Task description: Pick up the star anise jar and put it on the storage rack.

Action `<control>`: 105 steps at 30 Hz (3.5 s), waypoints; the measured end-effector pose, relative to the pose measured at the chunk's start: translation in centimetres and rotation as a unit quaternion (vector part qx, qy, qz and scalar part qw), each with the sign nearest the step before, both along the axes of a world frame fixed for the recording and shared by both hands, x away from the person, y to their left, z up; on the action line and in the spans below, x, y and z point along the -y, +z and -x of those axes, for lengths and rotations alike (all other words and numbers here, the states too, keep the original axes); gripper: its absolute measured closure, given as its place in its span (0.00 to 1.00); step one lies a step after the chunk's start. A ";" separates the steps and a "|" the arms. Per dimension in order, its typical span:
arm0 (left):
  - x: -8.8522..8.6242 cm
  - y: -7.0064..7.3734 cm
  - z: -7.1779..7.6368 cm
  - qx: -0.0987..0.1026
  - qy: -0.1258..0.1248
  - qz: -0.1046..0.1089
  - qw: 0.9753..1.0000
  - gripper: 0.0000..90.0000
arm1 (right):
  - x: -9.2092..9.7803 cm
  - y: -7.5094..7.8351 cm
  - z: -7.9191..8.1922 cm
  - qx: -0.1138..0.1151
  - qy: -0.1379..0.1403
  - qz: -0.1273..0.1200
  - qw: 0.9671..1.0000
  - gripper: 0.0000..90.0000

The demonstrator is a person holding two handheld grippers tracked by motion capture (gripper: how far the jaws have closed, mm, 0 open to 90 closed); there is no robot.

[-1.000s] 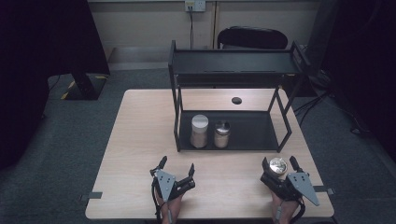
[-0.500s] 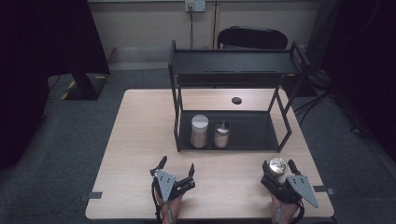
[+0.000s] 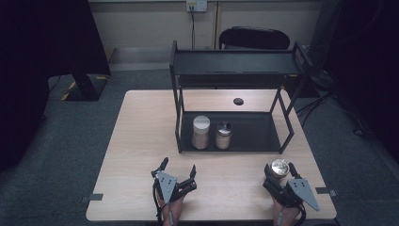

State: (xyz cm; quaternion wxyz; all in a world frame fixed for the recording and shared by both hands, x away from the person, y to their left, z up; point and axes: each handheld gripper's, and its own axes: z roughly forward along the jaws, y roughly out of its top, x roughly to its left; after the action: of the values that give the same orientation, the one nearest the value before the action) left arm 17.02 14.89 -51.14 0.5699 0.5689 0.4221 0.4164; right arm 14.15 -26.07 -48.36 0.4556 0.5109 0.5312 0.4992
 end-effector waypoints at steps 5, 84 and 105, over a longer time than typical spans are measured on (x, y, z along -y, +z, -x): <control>0.0 0.0 0.0 0.000 0.000 0.000 1.000 0.02 | 0.1 -0.1 -0.1 -0.003 -0.001 0.000 1.000 0.23; 0.0 0.0 0.0 0.000 0.000 0.000 1.000 0.02 | 0.8 0.0 -0.3 -0.001 0.017 0.007 1.000 0.38; 0.0 0.0 0.0 0.000 0.000 0.000 1.000 0.02 | 0.8 0.6 -0.5 -0.005 0.031 0.011 0.999 0.39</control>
State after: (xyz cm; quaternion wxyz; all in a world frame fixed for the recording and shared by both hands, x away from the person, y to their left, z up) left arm 17.01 14.90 -51.16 0.5702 0.5685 0.4221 0.4166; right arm 14.68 -26.84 -47.73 0.4428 0.4915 0.5546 0.5047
